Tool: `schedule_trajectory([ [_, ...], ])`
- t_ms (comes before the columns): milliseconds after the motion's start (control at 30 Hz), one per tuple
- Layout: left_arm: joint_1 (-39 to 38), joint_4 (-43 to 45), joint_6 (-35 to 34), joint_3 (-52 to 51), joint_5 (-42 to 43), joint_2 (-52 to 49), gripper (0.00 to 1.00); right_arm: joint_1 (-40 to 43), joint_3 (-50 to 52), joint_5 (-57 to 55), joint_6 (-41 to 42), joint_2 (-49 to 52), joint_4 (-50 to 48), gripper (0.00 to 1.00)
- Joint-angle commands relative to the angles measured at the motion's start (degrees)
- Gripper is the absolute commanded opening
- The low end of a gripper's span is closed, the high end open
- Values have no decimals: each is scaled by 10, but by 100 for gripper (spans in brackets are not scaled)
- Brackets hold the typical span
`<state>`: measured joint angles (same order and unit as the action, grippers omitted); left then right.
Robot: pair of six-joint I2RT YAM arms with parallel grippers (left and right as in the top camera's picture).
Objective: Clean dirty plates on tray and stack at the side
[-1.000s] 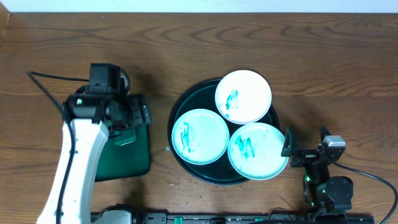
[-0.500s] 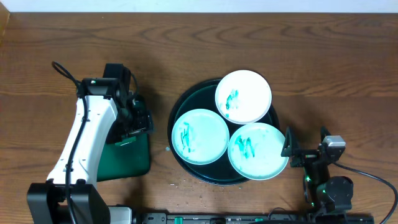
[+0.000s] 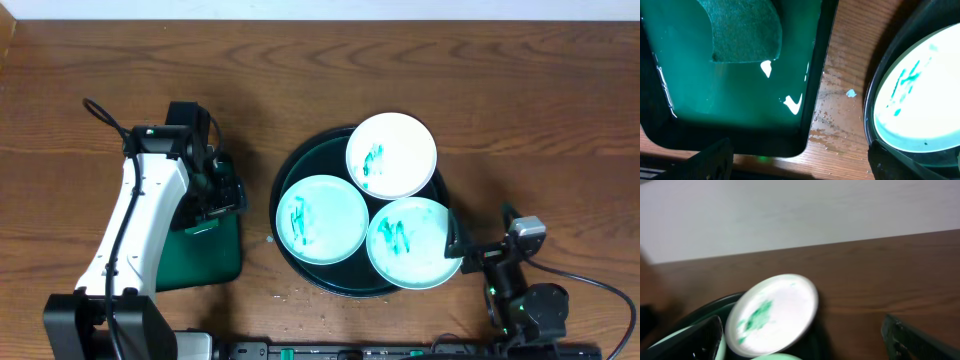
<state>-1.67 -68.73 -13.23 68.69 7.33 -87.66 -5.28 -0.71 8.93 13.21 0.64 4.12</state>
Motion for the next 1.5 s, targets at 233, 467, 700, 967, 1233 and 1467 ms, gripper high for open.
schedule_trajectory([
  [233,-2,7,5,9,-3,1,86,-4,-208,98,-54,114,187,99],
  [467,-2,11,5,9,-3,1,86,-4,-407,96,-56,346,310,99],
  [700,-2,13,5,9,-3,1,86,-4,-622,96,-56,583,503,99],
  [967,-2,20,5,9,-3,1,86,-7,-733,76,-57,764,675,99],
  [1233,-2,42,5,9,-3,1,87,-57,-733,74,-90,871,727,99],
  [1467,-2,97,5,9,-3,1,86,-107,-733,74,-90,890,656,99],
])
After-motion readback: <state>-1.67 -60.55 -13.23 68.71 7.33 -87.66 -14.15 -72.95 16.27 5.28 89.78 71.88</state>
